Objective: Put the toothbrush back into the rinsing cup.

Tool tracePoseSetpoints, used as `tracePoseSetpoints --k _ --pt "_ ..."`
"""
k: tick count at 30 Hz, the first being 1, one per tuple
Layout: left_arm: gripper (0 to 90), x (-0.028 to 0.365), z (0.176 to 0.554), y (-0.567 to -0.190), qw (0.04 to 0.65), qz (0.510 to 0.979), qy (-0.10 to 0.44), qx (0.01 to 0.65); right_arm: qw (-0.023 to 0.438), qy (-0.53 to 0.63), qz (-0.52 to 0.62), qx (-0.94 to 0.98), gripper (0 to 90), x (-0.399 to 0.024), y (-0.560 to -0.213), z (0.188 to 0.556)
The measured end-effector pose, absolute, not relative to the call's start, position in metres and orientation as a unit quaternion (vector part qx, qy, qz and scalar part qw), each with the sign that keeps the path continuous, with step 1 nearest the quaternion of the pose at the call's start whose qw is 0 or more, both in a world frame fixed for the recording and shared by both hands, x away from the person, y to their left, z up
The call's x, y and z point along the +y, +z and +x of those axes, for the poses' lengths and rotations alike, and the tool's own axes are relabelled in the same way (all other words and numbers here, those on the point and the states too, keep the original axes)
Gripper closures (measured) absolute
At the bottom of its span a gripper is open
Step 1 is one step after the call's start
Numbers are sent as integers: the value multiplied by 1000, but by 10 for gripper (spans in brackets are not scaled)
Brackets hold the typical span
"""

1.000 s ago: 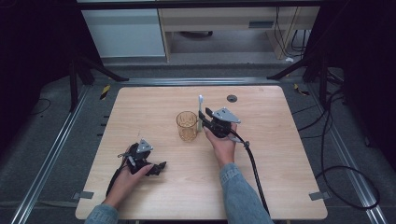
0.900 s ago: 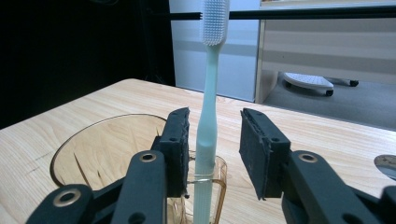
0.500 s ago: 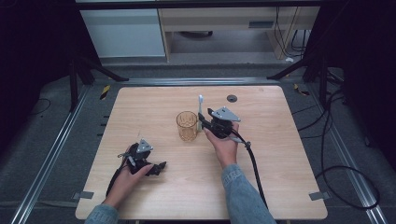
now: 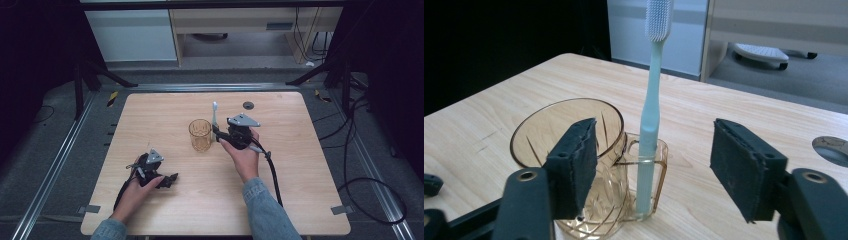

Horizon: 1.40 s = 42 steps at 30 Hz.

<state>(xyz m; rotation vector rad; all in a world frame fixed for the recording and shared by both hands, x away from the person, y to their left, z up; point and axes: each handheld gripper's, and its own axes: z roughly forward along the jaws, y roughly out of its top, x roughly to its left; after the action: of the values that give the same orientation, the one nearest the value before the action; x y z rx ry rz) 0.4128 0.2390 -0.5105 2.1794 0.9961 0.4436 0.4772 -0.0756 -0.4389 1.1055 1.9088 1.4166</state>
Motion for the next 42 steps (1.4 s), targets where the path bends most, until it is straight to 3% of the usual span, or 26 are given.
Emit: tracePoseSetpoints --k 23,42 --pt "0 239 413 -510 345 840 171 383 227 462 405 755 79 -96 -422 465" --pt "0 239 413 -510 344 840 171 383 245 414 408 776 52 -153 -421 439"
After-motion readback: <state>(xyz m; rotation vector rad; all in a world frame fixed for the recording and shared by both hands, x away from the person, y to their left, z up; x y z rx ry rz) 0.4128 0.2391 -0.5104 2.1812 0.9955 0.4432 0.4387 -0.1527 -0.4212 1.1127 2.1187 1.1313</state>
